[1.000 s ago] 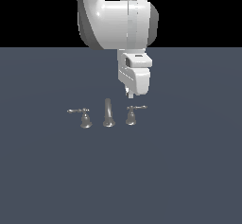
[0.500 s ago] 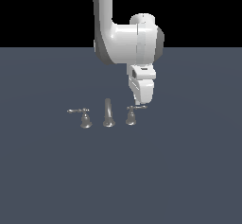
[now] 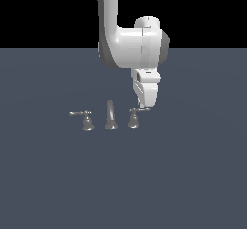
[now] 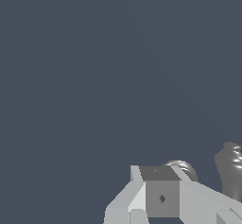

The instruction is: Turn on the faucet by rotating a designated handle.

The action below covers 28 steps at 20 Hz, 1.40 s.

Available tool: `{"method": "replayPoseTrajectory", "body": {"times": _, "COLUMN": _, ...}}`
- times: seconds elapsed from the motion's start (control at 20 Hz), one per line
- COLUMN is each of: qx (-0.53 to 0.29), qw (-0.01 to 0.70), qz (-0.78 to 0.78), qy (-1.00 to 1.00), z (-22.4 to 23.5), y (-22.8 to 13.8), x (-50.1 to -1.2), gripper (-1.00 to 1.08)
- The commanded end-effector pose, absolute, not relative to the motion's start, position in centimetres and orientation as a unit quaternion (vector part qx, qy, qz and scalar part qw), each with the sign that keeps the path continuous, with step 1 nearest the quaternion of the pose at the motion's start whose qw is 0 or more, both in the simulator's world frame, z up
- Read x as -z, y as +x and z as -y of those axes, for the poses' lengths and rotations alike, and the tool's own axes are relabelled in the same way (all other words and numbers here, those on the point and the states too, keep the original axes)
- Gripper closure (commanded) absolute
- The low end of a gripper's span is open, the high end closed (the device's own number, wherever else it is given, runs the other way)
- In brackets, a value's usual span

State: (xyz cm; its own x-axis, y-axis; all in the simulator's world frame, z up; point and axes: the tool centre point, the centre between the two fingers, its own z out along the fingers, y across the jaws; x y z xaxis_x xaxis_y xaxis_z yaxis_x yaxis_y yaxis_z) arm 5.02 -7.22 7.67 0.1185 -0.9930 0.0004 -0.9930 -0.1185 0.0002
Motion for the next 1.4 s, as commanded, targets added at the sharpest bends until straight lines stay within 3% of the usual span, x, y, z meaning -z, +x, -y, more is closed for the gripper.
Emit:
{"method": "replayPoseTrajectory", "body": {"times": 0.0, "qx": 0.000, "qw": 0.000, "qz": 0.664, "qy": 0.748, "z": 7.6, "y": 4.5, "x": -7.7, "gripper": 1.08}}
{"method": "replayPoseTrajectory", "body": {"times": 0.45, "qx": 0.000, "qw": 0.000, "qz": 0.664, "qy": 0.747, "z": 9.4, "y": 1.7, "x": -7.7, "gripper": 1.08}}
{"method": "replayPoseTrajectory", "body": {"times": 0.55, "qx": -0.002, "qw": -0.003, "qz": 0.660, "qy": 0.751, "z": 8.5, "y": 2.4, "x": -7.7, "gripper": 1.08}}
{"method": "replayPoseTrajectory", "body": {"times": 1.25, "qx": 0.000, "qw": 0.000, "qz": 0.664, "qy": 0.748, "z": 8.6, "y": -2.4, "x": -7.7, "gripper": 1.08}}
{"method": "replayPoseTrajectory", "body": {"times": 1.35, "qx": -0.005, "qw": -0.003, "qz": 0.664, "qy": 0.747, "z": 8.8, "y": -1.5, "x": -7.6, "gripper": 1.08}}
